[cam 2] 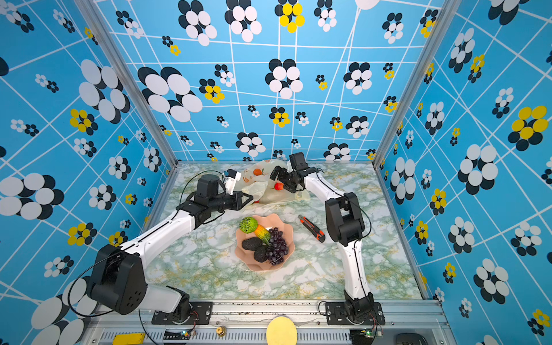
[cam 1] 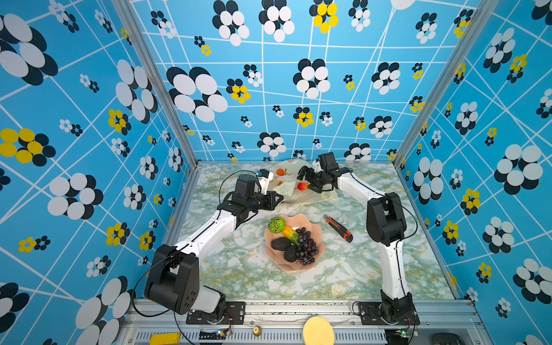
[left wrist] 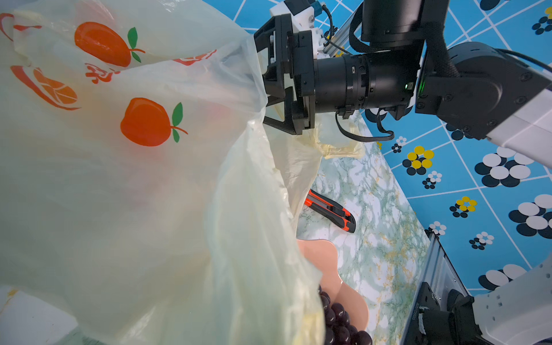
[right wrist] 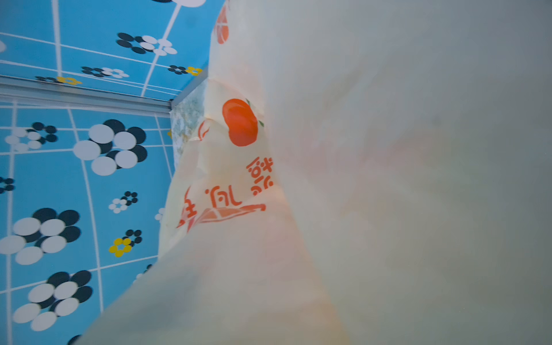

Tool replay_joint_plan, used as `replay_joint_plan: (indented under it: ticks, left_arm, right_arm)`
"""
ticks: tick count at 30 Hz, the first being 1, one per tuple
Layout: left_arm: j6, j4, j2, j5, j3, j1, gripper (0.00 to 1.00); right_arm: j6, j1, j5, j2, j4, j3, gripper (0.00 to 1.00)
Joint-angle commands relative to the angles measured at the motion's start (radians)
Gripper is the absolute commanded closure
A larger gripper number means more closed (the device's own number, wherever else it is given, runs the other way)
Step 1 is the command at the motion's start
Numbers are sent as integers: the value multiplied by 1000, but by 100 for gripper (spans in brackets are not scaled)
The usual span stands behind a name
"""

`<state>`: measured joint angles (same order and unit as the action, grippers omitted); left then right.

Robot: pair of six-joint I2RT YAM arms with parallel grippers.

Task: Place the fruits into the plastic bag
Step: 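Withdraw the right gripper up out of the bag, then move the right gripper over the bowl above the green custard apple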

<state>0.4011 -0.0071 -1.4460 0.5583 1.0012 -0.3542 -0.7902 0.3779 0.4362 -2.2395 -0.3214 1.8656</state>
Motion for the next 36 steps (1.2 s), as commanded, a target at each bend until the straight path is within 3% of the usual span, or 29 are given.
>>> replay_joint_plan:
  ticks: [1, 17, 31, 36]
  left_arm:
    - [7, 4, -13, 18, 10, 8, 100]
    - [12, 10, -15, 22, 11, 6, 100]
    - [13, 0, -12, 19, 25, 0, 100]
    - [10, -8, -4, 12, 22, -1, 100]
  right_arm:
    - [-84, -3, 106, 49, 57, -32, 1]
    - [-240, 9, 329, 175, 215, -213, 1]
    - [-224, 7, 409, 320, 263, -324, 1]
    - [-165, 7, 396, 380, 257, -348, 1]
